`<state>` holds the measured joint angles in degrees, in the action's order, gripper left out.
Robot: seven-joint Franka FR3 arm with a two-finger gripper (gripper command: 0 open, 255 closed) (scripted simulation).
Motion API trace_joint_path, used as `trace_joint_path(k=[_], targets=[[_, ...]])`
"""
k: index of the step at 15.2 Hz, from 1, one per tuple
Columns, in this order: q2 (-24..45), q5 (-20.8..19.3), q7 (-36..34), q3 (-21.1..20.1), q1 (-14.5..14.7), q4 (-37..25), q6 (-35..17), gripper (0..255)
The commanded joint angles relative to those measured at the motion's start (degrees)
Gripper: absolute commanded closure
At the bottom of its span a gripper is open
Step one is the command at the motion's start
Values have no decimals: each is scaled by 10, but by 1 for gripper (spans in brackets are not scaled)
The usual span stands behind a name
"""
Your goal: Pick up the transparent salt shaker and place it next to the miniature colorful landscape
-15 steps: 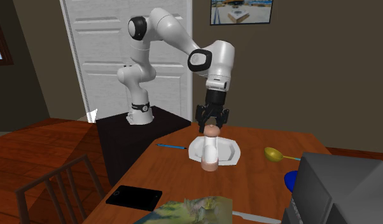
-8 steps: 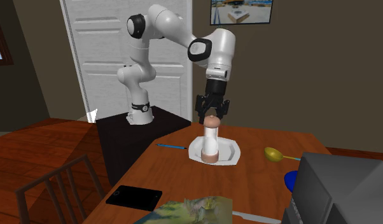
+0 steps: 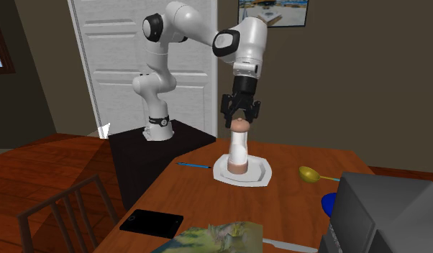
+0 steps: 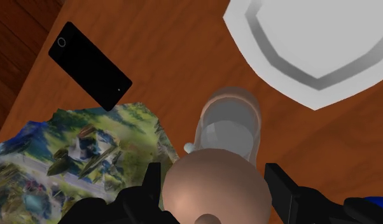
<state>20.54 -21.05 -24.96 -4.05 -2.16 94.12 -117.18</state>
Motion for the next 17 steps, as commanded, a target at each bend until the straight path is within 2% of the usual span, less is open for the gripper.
trace_joint_path(k=[1,17], targets=[[-4,2,4,-1,0,-10,13,255],[-21,17,39,-5,4,-106,122,255]])
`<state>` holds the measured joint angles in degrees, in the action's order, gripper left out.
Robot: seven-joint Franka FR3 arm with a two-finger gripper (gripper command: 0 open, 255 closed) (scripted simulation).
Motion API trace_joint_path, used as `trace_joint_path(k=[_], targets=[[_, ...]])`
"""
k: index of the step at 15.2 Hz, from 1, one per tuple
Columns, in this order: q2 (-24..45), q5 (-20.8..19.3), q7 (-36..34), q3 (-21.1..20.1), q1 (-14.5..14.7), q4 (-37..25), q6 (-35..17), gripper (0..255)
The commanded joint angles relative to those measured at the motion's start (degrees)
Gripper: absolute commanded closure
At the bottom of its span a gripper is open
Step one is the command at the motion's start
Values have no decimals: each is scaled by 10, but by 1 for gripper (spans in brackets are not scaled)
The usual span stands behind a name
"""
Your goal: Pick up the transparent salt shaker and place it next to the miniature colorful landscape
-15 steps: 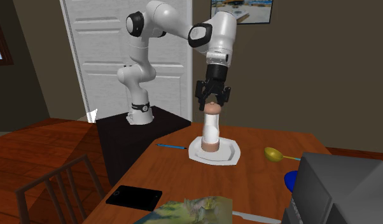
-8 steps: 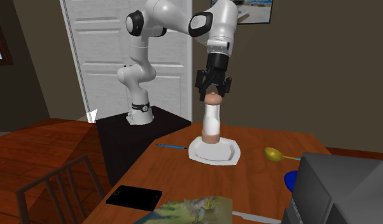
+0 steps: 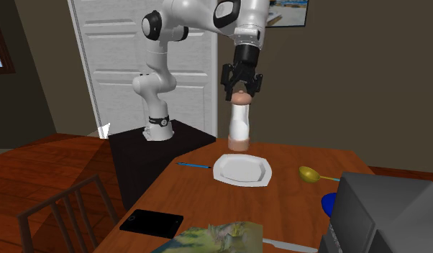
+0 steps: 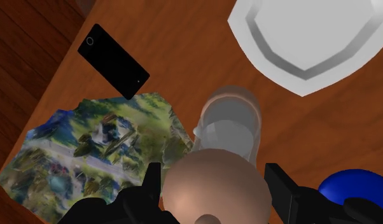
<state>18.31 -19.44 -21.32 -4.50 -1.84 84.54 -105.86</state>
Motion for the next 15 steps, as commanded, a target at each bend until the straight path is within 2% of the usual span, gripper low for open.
trace_joint_path(k=[1,7,15], targets=[[2,1,5,0,1,-18,16,255],[5,4,17,-1,3,-65,58,255],[47,20,113,28,-63,-125,46,255]])
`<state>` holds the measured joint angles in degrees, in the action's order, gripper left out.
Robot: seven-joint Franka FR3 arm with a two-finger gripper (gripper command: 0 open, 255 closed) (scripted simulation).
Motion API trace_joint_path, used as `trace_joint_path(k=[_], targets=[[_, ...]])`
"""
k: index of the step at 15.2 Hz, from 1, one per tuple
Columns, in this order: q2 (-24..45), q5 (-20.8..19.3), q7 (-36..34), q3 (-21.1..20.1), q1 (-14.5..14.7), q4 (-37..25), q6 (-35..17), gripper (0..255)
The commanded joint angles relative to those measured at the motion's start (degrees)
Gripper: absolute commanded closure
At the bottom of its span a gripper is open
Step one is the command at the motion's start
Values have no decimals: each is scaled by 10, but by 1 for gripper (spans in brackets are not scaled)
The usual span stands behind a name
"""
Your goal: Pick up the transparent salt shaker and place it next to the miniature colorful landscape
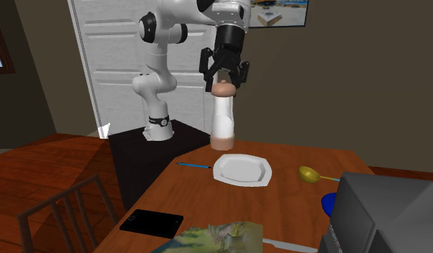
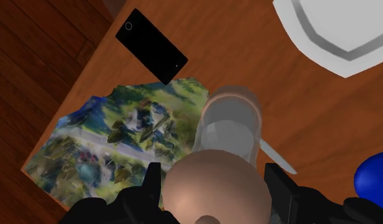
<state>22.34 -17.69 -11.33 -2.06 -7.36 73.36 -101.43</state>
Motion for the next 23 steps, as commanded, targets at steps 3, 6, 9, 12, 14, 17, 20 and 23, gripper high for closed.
trace_joint_path(k=[3,6,9,12,14,17,20,23], targets=[[4,1,7,3,-9,15,-22,255],[2,-1,0,3,-10,41,-45,255],[1,-3,-6,4,-11,64,-67,255],[2,-5,-12,4,-11,86,-88,255],[3,-6,-16,5,-12,99,-102,255],[6,-9,-22,5,-12,117,-123,255],[10,-12,-28,6,-13,134,-143,255],[15,-15,-35,7,-13,149,-163,255]])
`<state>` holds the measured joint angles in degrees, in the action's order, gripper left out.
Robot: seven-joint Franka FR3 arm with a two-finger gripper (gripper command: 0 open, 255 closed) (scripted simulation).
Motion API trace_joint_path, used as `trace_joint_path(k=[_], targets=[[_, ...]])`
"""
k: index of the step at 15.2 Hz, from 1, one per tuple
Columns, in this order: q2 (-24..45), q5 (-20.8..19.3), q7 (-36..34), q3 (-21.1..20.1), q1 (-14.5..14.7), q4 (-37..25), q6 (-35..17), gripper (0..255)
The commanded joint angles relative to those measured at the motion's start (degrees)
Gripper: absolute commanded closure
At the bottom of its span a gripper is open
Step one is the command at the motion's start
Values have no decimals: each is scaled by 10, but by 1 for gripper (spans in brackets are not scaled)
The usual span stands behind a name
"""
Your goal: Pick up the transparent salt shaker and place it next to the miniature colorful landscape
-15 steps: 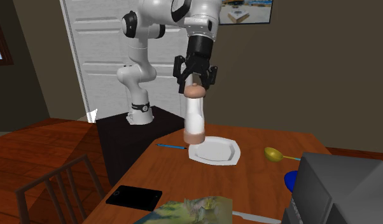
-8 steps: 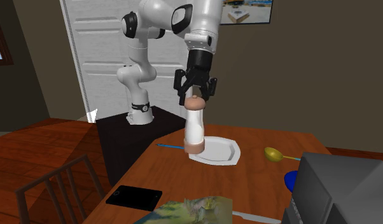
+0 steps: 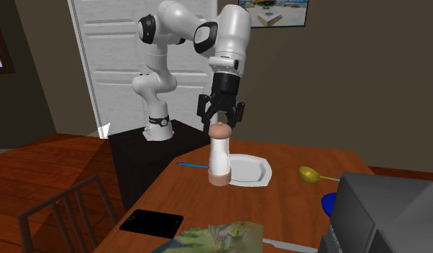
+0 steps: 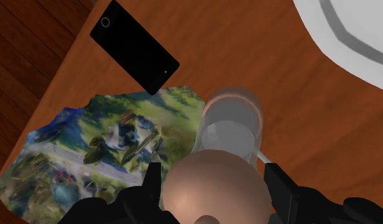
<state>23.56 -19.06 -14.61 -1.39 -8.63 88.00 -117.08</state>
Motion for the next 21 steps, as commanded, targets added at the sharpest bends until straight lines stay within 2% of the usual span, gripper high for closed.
trace_joint_path(k=[1,21], targets=[[5,-2,-4,1,0,8,-12,255],[65,-27,-47,10,1,71,-131,255]])
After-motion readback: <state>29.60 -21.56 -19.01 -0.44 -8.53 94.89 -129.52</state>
